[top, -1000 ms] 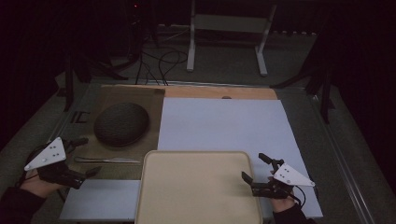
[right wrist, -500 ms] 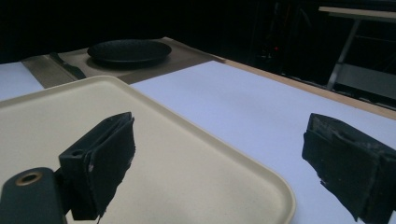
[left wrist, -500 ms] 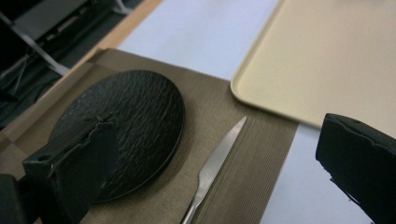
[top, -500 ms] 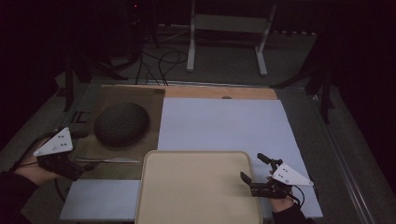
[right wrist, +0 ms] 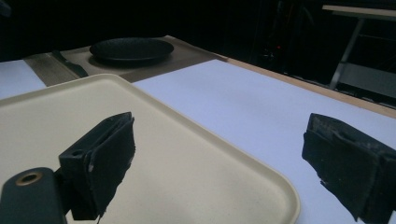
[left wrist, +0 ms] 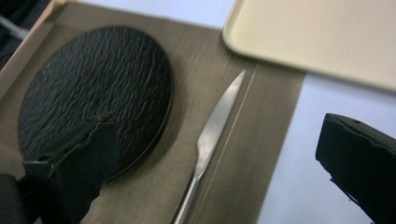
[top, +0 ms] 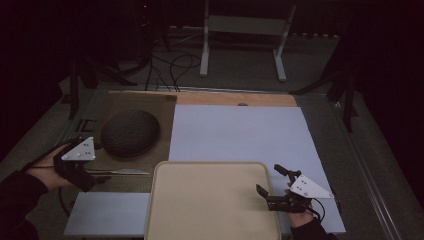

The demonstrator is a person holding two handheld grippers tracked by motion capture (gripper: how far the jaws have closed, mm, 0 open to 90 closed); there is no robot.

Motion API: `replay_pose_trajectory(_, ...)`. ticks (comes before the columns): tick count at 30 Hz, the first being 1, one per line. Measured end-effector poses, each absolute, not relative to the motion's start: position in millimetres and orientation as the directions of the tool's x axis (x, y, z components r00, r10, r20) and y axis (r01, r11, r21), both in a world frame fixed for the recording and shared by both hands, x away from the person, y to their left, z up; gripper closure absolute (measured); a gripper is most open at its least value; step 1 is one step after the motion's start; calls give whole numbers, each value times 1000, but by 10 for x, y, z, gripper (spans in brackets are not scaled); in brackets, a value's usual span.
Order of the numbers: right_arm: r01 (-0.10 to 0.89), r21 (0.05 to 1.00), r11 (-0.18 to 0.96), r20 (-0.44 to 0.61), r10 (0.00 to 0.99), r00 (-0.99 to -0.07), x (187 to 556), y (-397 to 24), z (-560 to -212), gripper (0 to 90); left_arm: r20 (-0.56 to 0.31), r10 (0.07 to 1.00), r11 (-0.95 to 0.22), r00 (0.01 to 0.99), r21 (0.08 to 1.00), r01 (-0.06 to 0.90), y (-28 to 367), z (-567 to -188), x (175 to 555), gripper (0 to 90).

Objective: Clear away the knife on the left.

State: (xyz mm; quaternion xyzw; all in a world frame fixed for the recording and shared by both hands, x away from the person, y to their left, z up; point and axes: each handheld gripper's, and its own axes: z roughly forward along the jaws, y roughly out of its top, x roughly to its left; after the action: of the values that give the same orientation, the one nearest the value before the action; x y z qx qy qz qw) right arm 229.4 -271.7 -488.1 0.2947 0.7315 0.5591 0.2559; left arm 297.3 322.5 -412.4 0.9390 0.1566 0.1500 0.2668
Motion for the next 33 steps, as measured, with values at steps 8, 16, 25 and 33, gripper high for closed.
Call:
replay_pose_trajectory(8,145,968,206,-47,714,-699,2300,-2705,-4888,90,180,347,-857,920,458,234,3237,-4230,3061,0)
replay_pose_trajectory(16,149,967,206,-44,712,-700,2308,-2701,-4896,91,158,320,-902,934,353,249,3198,-4412,3139,13)
replay_pose_trajectory(25,152,966,207,-42,712,-701,2312,-2691,-4902,91,174,287,-942,942,228,245,3222,-4596,3252,33)
replay_pose_trajectory(33,153,966,207,-41,709,-704,2320,-2693,-4910,91,192,272,-954,943,179,238,3241,-4733,3292,83)
